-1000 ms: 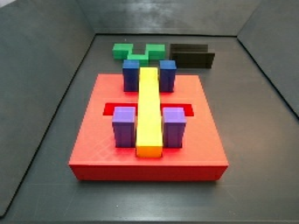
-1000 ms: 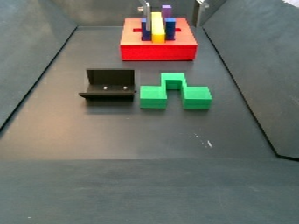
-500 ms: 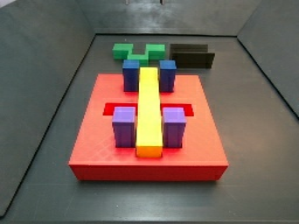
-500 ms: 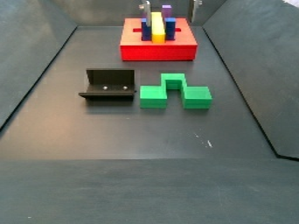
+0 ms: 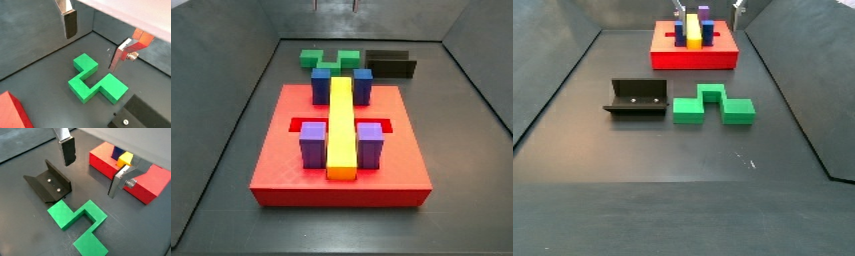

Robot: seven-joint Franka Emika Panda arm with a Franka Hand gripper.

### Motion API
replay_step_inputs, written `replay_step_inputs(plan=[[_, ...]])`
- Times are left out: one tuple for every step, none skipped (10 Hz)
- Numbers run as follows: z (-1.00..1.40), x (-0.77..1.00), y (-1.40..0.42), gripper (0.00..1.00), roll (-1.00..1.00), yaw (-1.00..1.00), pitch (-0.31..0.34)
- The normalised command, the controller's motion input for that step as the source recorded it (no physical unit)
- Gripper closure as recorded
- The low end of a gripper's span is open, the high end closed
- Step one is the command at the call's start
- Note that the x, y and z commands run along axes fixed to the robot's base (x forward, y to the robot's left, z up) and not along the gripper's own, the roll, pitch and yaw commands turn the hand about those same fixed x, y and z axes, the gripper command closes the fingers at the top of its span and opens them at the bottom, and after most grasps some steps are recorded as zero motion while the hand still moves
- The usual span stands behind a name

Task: Pick up the green object. Move up. Place the green object on the fixture. Regrasp the green object. Move to above the board. Insert the green object.
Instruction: Pick up the green object.

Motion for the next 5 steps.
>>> replay_step_inputs(plan=[[-0.08,-0.01,0.00,0.00,0.03,-0.11,0.000],[-0.08,0.00,0.00,0.00,0.01,-0.03,0.000],[-0.09,0.00,0.00,0.00,0.04,0.00,0.000],[-0.09,-0.09,-0.02,0.00,0.13,0.00,0.000],[-0.17,0.06,-0.14,0.00,0.14,-0.05,-0.039]])
